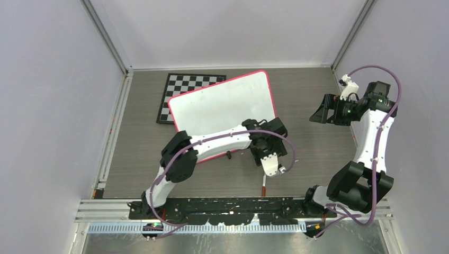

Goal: Write a sentence on the whiteboard
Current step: Move the whiteboard stand to the center of the board, then open the whiteboard marker at the center of the board.

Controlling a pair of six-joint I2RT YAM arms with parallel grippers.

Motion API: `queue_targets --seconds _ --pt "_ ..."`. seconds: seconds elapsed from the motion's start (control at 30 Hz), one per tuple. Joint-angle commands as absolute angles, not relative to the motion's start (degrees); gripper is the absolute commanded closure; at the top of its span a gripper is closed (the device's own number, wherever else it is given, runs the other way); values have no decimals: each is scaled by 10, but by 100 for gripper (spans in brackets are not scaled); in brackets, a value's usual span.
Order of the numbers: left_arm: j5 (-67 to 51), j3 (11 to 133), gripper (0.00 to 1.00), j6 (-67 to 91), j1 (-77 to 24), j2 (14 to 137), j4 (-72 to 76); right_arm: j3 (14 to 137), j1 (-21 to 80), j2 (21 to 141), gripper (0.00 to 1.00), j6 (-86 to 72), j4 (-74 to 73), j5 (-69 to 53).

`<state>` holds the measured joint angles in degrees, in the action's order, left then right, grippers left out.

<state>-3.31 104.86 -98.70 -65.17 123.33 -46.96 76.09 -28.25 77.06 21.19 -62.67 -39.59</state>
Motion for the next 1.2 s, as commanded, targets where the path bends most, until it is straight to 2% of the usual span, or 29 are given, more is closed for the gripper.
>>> queue_targets --seconds 0.0,0.2,0.4,0.63,0.87,1.03,1.17 --pt "-89 1063 26 -848 -656 1138 -537 784 -284 765 7 232 -638 -445" --pt "-120 1066 24 -659 -644 1074 -617 796 -277 756 7 290 -680 -516" --pt "-163 1056 23 -490 -620 1000 -658 785 -239 736 7 353 -720 -532" --pt "-271 1044 18 -321 -514 919 -677 758 -83 681 7 625 -894 -518" --pt "-404 969 16 -231 -361 816 -638 649 119 630 7 589 -748 -417" --pt "-490 906 10 -144 -248 732 -583 580 247 652 8 574 -648 -308" --pt "-526 848 10 -79 -169 659 -545 533 322 675 9 608 -586 -255"
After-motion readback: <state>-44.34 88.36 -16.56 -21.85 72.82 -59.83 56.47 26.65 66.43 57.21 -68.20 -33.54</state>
